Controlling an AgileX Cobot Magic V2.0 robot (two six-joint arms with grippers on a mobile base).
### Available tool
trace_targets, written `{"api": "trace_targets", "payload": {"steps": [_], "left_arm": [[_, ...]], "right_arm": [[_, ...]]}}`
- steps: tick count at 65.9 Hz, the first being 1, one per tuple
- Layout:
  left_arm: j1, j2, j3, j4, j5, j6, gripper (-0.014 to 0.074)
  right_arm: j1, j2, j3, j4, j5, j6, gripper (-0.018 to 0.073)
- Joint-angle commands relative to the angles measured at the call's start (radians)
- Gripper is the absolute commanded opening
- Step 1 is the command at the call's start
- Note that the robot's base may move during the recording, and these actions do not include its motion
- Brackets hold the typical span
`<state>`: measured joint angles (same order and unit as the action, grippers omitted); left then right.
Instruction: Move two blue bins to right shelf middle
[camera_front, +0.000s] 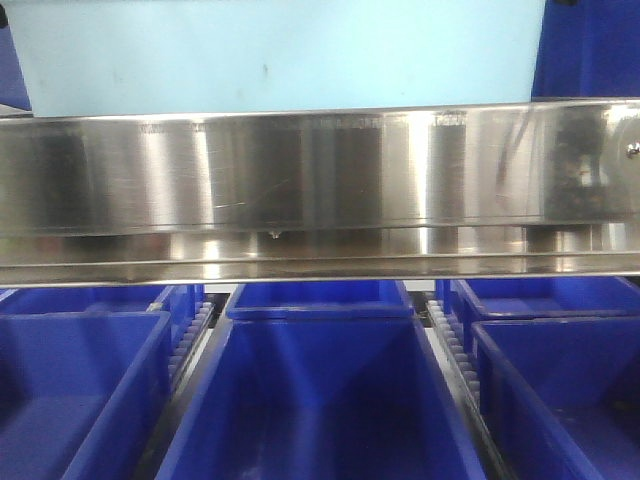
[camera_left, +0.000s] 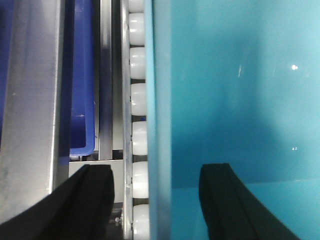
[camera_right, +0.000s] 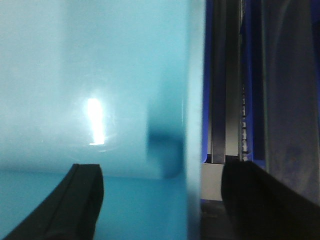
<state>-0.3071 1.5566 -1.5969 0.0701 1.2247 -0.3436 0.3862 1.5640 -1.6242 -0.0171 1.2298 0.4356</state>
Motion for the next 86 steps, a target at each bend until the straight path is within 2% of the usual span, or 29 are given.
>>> {"api": "trace_targets", "payload": {"steps": [1, 36, 42, 48, 60, 62, 86], "left_arm": [[0.006, -0.005, 0.002, -0.014, -0.004, -0.001, 0.0295], [0.006, -0.005, -0.006, -0.014, -0.004, -0.001, 0.0295], [0.006, -0.005, -0.006, -0.014, -0.004, -0.001, 0.0262], [0.006, -0.005, -0.006, -0.014, -0.004, -0.001, 0.0168], [0.006, -0.005, -0.006, -0.014, -0.004, 0.006, -0.0086], [0.006, -0.005, -0.006, -0.014, -0.004, 0.013, -0.0111], [0.006, -0.005, -0.008, -0.017, -0.004, 0.027, -0.0111]], "right_arm": [[-0.005, -0.002, 0.001, -0.005, -0.009, -0.009, 0.0381], [-0.005, -0.002, 0.001, -0.021, -0.009, -0.009, 0.0381], [-0.005, -0.002, 0.001, -0.023, -0.009, -0.009, 0.0371], [-0.005, -0.002, 0.003, -0.023, -0.009, -0.009, 0.026], [-0.005, 0.0, 0.003, -0.023, -0.009, -0.009, -0.0167], [-0.005, 0.0, 0.003, -0.023, -0.009, -0.01, -0.0162], [-0.005, 0.0, -0.002, -0.023, -0.009, -0.037, -0.0163]]}}
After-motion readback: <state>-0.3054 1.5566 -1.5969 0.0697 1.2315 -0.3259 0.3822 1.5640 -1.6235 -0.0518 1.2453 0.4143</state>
